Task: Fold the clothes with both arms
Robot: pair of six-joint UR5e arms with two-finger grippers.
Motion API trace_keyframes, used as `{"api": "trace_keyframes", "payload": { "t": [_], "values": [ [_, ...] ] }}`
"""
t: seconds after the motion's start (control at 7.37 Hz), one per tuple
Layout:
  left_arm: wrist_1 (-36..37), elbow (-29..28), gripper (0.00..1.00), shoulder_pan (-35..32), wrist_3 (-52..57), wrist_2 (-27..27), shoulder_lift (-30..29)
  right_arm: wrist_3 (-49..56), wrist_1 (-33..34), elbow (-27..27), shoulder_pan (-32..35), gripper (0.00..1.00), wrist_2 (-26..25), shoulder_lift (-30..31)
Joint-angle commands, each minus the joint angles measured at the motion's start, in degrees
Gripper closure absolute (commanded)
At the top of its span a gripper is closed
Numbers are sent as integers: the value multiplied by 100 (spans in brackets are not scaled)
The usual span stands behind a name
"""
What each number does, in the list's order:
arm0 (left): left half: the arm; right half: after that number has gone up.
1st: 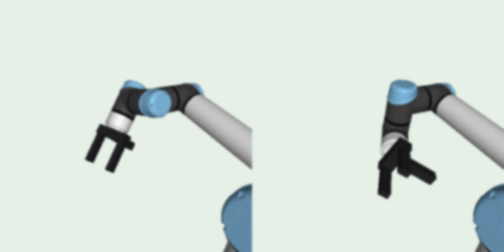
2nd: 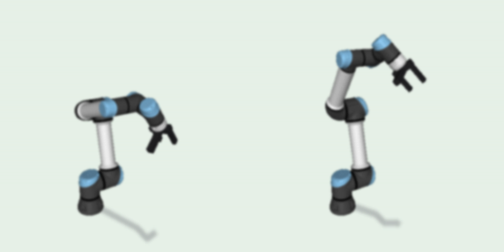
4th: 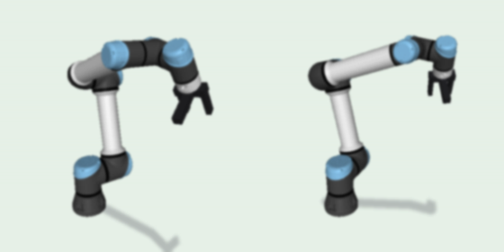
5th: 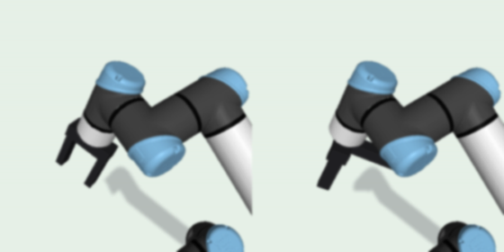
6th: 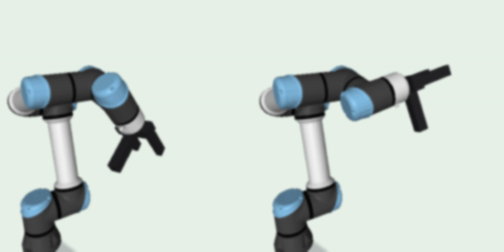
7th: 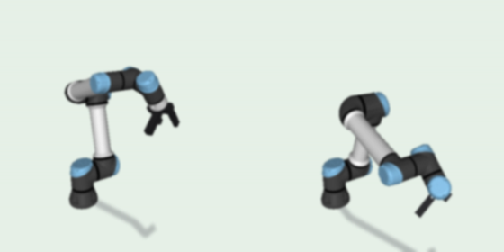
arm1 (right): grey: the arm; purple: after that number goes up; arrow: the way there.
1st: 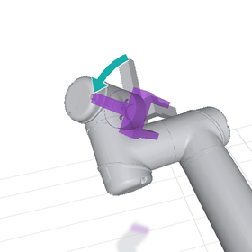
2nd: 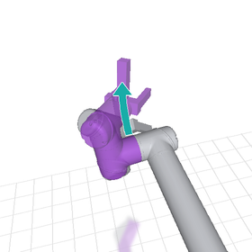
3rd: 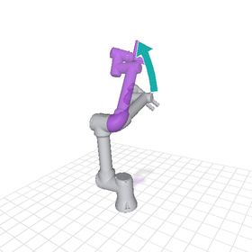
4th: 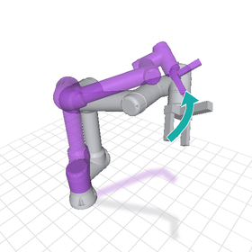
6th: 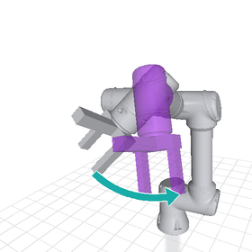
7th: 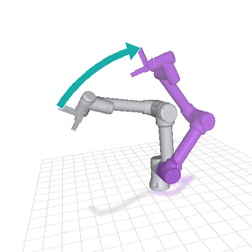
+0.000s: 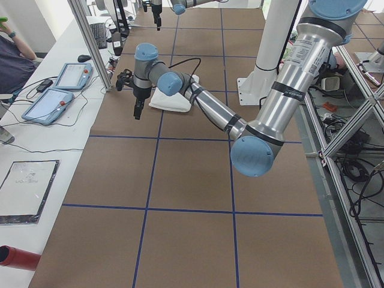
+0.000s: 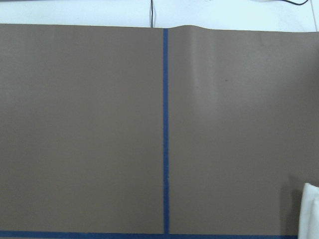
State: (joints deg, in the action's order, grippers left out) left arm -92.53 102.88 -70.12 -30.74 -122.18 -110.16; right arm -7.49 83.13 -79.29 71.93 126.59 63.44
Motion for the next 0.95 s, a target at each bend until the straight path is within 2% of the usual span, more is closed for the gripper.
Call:
{"api": "trace_keyframes", "payload": {
  "t": [0.0, 0.14, 0.41, 0.68, 0.81],
  "values": [
    [-2, 119, 1, -755, 1950, -254, 948, 1472, 875, -339, 855, 0, 340, 728],
    [15, 145, 1, -914, 2471, -245, 1274, 1887, 1211, -716, 1014, 0, 305, 1210],
    [-55, 154, 1, -1433, 2494, -394, 1689, 1831, 1180, -1506, 1314, 0, 288, 2107],
    [-186, 110, 1, -1496, 2310, -308, 1638, 1619, 1179, -1467, 1288, 0, 138, 2181],
    [-274, -108, 1, -1505, 2309, -115, 1707, 1689, 1170, -1458, 1306, 0, 94, 2321]
  ]
}}
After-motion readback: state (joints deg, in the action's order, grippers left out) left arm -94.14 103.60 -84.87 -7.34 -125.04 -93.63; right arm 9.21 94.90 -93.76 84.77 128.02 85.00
